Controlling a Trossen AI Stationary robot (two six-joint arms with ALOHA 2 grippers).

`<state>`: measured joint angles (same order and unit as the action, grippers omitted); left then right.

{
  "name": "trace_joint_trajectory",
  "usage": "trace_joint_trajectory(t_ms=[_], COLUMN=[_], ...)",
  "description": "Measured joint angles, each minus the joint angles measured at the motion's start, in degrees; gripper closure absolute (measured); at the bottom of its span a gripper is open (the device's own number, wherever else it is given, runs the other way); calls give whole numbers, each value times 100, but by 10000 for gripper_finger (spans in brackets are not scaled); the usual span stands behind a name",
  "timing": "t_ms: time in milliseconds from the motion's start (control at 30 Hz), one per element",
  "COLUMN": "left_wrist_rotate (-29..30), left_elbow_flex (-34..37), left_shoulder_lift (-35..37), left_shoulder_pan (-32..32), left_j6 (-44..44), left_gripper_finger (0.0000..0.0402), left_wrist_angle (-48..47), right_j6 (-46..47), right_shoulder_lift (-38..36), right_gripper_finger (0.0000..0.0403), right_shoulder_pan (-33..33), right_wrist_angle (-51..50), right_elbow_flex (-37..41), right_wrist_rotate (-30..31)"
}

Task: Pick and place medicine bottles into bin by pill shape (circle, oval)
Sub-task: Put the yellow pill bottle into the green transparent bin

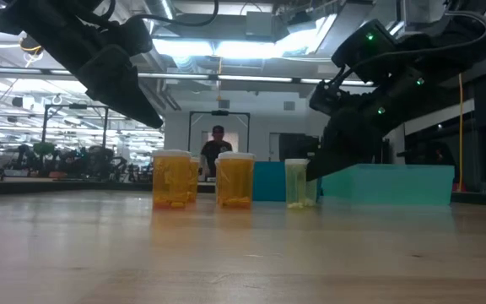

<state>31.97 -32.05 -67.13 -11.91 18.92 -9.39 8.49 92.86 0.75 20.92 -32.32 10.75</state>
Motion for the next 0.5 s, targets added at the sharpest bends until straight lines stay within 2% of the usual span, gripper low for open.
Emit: trace_joint_trajectory(t_ms=[167,500], left_wrist_rotate=[0,0], left_elbow_flex=[0,0], left_shoulder_lift=[0,0], left_shoulder_pan=[-1,0], left_j6=[4,2], left_gripper_finger=[124,124], left_wrist_angle=[0,0], right_j6=[16,9], right_shoulder_lift=[0,0], right_gripper_finger=[165,269], right_shoulder_pan=[0,-2], right_wrist_angle=[1,1], right_elbow_flex=[0,0], right_wrist_rotate=[12,17])
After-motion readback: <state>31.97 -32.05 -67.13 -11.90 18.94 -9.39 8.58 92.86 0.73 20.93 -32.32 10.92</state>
